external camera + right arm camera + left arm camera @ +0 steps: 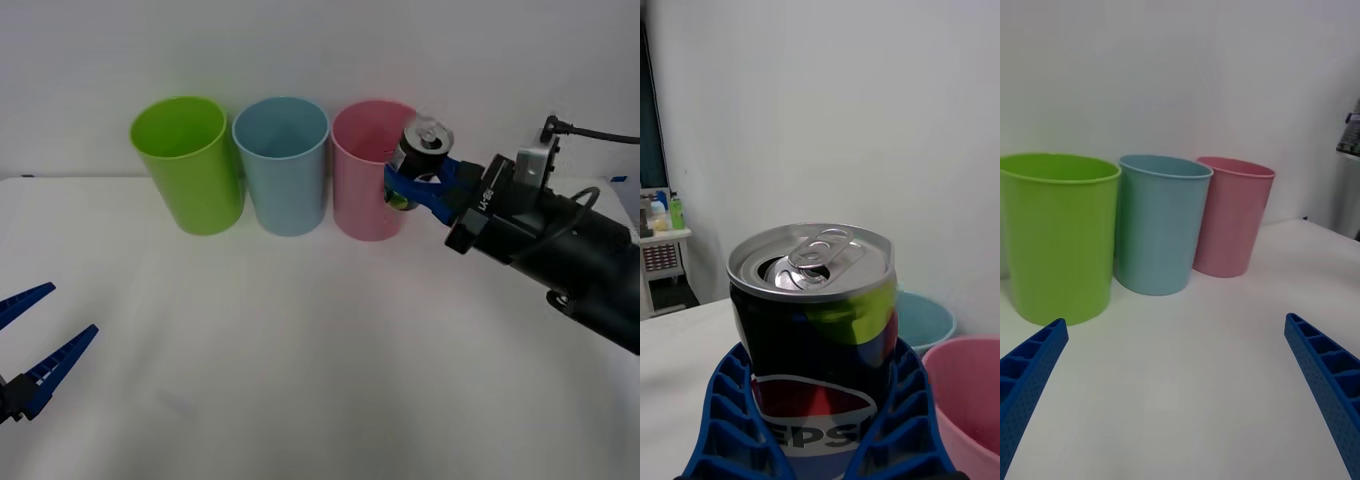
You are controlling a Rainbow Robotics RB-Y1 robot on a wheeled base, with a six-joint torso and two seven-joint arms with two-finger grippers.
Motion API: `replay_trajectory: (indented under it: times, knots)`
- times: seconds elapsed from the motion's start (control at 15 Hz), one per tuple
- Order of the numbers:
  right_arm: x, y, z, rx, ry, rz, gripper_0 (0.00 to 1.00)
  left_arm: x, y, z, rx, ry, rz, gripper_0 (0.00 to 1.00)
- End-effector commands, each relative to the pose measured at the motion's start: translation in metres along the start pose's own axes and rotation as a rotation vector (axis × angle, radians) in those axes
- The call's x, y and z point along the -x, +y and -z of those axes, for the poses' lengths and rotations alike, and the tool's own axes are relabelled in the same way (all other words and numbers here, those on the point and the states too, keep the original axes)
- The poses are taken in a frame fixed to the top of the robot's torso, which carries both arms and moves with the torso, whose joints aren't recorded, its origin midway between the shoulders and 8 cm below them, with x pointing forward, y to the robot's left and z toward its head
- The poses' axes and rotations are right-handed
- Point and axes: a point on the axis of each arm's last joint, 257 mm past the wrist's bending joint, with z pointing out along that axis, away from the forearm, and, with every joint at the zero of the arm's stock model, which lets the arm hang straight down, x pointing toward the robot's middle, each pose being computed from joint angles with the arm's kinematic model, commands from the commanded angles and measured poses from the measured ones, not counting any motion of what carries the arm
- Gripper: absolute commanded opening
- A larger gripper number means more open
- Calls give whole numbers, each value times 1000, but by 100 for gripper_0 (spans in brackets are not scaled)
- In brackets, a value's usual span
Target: Grasp the object on the table and drop it into the matching bin: aluminum can to the light blue bin, PET bottle to the pink bin.
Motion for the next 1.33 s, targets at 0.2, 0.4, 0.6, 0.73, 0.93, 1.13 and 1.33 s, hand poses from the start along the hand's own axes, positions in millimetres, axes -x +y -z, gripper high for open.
replay_trajectory:
  times: [0.2,0.4,0.6,0.73,0.93,1.13,1.33]
  knots:
    - [-3,-39,-66,-30,-2,18,0,0,0,0,0,0,0,100]
    - [-6,-59,-107,-107,-9,17,0,0,0,0,0,0,0,100]
    - [-13,-76,-137,-178,-1,15,0,0,0,0,0,0,0,100]
    - [-14,-83,-159,-201,2,8,0,0,0,0,0,0,0,100]
    - [-21,-91,-186,-234,20,-9,0,0,0,0,0,0,0,100]
    - [-25,-94,-207,-254,39,-23,0,0,0,0,0,0,0,100]
    - [-31,-93,-225,-268,57,-41,0,0,0,0,0,0,0,100]
